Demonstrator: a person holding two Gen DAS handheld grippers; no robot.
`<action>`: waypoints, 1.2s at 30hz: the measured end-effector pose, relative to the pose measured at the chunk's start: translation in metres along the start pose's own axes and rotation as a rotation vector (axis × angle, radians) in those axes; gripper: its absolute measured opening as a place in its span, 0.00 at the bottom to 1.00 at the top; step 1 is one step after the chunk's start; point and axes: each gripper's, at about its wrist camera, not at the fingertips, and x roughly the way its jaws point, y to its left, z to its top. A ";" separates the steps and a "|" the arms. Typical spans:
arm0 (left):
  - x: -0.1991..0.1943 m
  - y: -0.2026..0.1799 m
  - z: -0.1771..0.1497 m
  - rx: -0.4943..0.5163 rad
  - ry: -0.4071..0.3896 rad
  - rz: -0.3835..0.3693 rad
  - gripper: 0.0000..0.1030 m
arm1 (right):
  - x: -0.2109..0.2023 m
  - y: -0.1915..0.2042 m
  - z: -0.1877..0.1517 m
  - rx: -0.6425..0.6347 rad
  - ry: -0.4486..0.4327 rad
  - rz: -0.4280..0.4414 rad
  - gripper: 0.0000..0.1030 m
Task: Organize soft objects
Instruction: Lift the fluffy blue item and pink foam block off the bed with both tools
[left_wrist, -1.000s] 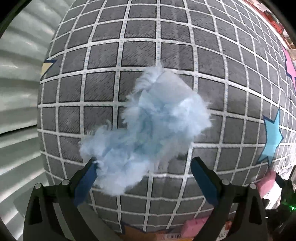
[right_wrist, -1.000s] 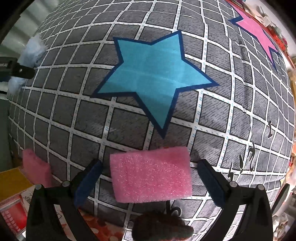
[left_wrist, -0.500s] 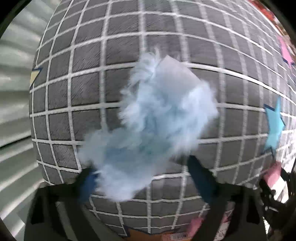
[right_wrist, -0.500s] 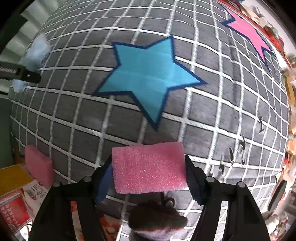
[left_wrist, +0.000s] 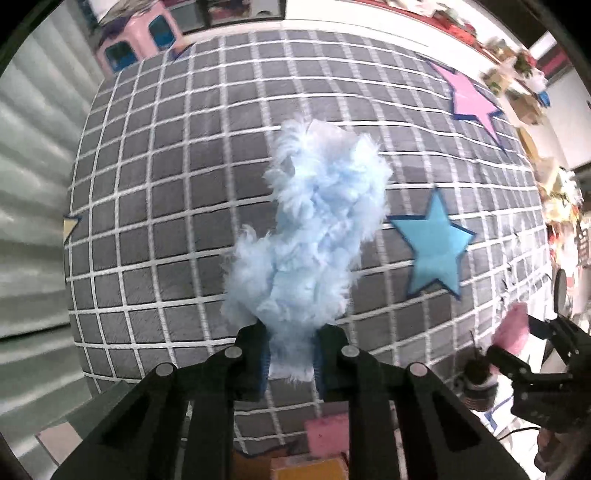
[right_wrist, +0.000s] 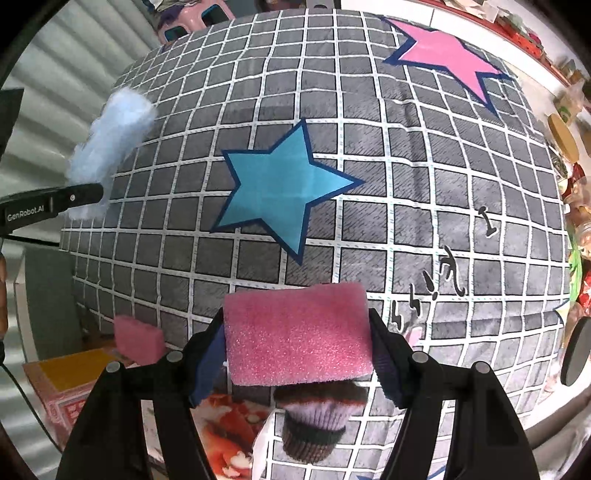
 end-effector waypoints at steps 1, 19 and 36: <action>-0.001 -0.004 -0.001 0.006 -0.005 -0.002 0.20 | -0.002 -0.002 -0.001 0.002 -0.004 0.000 0.69; -0.171 -0.156 -0.059 0.124 -0.106 -0.109 0.20 | -0.069 -0.032 -0.052 0.120 -0.071 0.014 0.69; -0.258 -0.144 -0.101 0.106 -0.257 -0.082 0.20 | -0.137 0.029 -0.061 0.058 -0.183 0.034 0.69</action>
